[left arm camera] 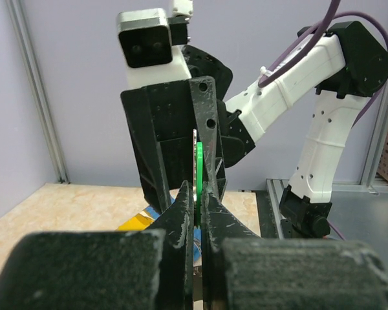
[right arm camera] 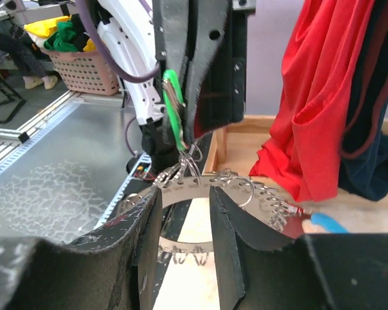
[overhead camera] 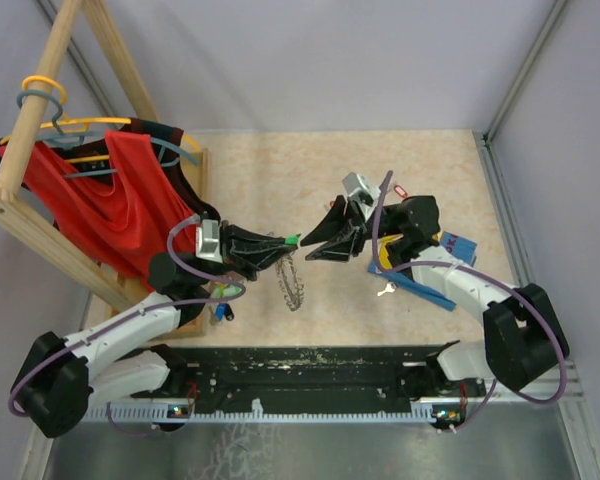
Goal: Remove the keys from the keyring
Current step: Remove the key from the keyring.
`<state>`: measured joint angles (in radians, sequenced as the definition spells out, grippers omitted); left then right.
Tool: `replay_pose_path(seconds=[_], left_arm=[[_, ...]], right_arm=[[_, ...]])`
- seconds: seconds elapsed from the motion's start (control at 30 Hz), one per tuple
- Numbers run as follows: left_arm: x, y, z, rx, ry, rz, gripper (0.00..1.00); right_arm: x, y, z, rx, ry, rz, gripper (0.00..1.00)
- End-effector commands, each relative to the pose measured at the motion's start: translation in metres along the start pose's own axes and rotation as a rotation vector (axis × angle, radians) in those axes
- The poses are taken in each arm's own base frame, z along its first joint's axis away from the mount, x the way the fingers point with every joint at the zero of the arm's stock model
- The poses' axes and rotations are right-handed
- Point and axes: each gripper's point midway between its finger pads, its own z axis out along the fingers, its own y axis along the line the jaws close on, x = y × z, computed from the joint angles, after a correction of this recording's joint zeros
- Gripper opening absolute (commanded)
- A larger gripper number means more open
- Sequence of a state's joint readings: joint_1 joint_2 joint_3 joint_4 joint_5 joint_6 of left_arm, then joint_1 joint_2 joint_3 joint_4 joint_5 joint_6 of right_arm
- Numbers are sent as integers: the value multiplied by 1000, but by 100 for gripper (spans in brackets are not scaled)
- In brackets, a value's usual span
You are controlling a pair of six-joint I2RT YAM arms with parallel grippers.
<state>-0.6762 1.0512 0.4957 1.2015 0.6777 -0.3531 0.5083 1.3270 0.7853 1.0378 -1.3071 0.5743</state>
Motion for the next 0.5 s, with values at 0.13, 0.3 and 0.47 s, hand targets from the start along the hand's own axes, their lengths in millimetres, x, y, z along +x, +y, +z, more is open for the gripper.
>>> replay_pose_path(seconds=[0.13, 0.3, 0.47], left_arm=[[-26, -5, 7, 31, -82, 36, 0], [-26, -4, 7, 32, -87, 29, 0], [-27, -5, 9, 39, -93, 28, 0]], right_arm=[[-31, 15, 5, -22, -83, -113, 37], [-23, 2, 7, 23, -80, -83, 37], [-16, -4, 7, 40, -67, -67, 36]])
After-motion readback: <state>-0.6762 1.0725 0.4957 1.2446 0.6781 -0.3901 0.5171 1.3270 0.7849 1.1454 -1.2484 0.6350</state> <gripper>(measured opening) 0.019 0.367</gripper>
